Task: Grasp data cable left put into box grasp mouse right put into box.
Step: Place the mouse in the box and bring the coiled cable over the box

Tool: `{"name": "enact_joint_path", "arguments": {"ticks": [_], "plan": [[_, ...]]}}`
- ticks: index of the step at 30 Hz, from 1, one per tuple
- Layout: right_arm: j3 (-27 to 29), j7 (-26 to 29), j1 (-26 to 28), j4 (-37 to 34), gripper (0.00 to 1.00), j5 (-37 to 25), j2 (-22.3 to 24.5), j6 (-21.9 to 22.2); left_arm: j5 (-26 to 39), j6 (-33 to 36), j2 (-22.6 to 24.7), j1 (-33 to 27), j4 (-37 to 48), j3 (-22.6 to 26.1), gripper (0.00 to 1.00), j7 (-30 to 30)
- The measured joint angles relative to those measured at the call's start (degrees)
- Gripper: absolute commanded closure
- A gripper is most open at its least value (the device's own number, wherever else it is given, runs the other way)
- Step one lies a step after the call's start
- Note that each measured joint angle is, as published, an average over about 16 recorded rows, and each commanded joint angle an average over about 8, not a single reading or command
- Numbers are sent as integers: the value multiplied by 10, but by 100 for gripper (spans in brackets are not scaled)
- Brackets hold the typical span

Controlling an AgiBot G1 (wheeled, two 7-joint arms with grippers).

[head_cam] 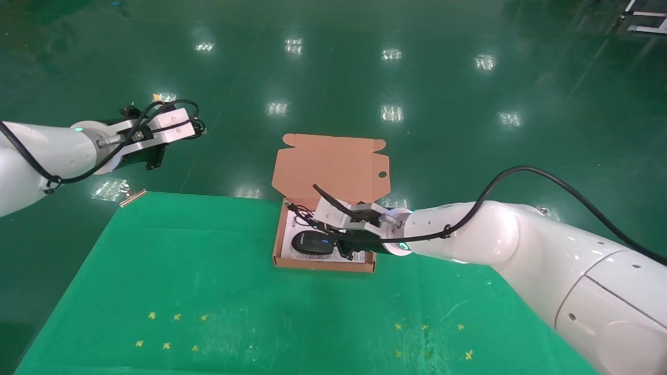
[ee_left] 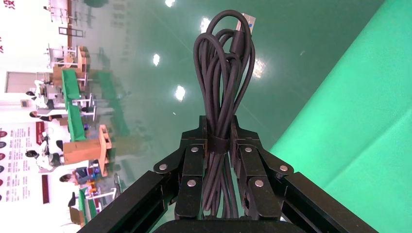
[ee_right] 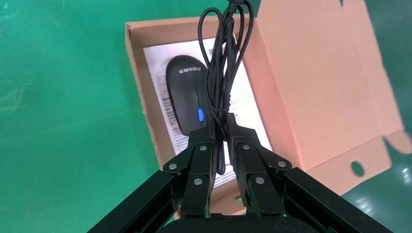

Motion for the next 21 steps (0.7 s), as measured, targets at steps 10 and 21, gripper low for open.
{"name": "enact_joint_path", "arguments": {"ticks": [10, 21], "plan": [[-4, 18, -1, -10, 0, 19, 0, 1, 0, 0, 0, 0, 0, 0, 100, 0], [-4, 18, -1, -2, 0, 19, 6, 3, -3, 0, 1, 2, -2, 0, 100, 1]]}}
